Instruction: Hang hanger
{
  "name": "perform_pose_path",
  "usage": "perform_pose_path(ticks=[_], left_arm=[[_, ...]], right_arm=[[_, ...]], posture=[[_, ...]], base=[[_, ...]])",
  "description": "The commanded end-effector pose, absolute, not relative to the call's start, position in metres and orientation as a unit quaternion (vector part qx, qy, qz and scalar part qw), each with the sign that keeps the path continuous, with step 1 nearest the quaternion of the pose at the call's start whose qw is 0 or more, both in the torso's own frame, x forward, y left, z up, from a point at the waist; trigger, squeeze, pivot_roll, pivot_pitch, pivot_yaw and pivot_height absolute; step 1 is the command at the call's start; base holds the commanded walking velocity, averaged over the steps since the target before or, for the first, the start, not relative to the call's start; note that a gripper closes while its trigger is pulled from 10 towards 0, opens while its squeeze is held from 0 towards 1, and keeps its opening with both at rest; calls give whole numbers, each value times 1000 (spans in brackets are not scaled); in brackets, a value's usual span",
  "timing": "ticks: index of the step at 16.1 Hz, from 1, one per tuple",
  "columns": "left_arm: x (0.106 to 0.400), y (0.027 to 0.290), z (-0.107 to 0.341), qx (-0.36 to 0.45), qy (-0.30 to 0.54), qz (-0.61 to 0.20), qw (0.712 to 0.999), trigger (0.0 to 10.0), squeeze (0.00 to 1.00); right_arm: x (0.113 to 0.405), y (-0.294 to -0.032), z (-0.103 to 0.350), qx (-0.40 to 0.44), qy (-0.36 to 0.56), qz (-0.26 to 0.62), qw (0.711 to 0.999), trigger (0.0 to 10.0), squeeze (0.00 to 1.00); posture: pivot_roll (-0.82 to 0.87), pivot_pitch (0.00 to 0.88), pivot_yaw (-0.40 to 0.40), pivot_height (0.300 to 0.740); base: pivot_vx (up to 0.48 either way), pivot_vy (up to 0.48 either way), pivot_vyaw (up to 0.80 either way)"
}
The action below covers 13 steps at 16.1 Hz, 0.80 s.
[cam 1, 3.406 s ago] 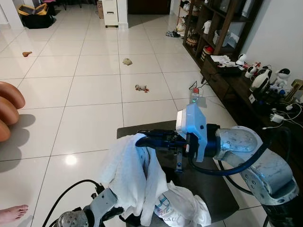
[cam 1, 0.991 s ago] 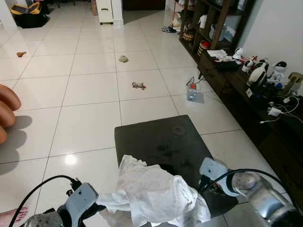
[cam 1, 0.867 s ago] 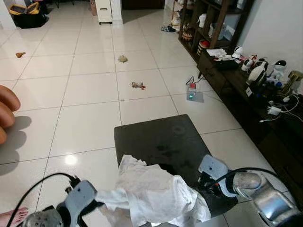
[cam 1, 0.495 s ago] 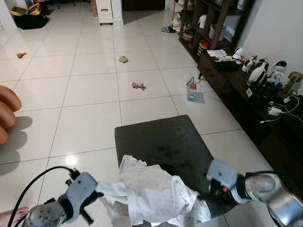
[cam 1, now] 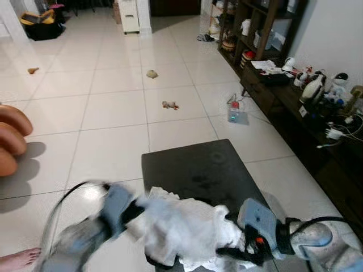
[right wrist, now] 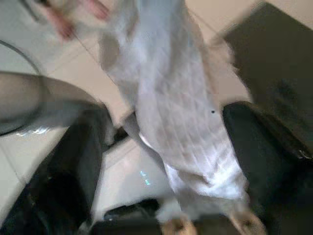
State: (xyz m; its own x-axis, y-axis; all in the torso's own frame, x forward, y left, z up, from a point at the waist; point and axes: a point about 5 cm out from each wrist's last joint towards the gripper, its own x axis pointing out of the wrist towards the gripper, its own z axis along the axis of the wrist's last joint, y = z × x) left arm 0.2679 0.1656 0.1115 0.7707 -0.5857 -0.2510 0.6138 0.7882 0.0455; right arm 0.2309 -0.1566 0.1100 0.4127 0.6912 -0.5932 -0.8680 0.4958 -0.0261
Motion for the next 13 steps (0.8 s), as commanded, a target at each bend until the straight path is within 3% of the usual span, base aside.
perform_pose_path(ticks=[1, 3, 4, 6, 8, 10, 12, 13], left_arm=[[272, 160, 119, 42, 101, -327, 939, 0, 0], [283, 144, 124, 15, 89, -337, 937, 0, 0], [288, 135, 127, 2, 84, -349, 933, 0, 0], [291, 127, 132, -12, 79, -360, 930, 0, 0], [291, 121, 132, -11, 88, -374, 923, 0, 0], [292, 114, 133, -8, 93, -385, 918, 0, 0], [293, 109, 136, -7, 90, -392, 915, 0, 0], [294, 107, 136, -6, 92, -391, 916, 0, 0]], right_arm=[[232, -160, 110, -154, 268, 438, 844, 10000, 0], [239, -147, 115, -82, 250, 375, 889, 10000, 0], [237, -135, 119, -43, 251, 363, 896, 10000, 0], [234, -138, 106, -135, 288, 335, 887, 10000, 0], [242, -138, 103, -124, 305, 297, 896, 10000, 0], [245, -139, 93, -175, 338, 280, 882, 10000, 0], [256, -136, 94, -141, 332, 242, 901, 10000, 0], [261, -129, 99, -86, 324, 230, 913, 10000, 0]], posture=[[8, 94, 6, 740], [-5, 97, 10, 740], [-6, 101, 16, 740], [-7, 106, 23, 740], [-10, 113, 28, 740], [-3, 122, 29, 740], [2, 125, 30, 740], [1, 129, 30, 740]], base=[[0, 0, 0], [0, 0, 0], [0, 0, 0], [0, 0, 0], [0, 0, 0], [0, 0, 0], [0, 0, 0], [0, 0, 0]])
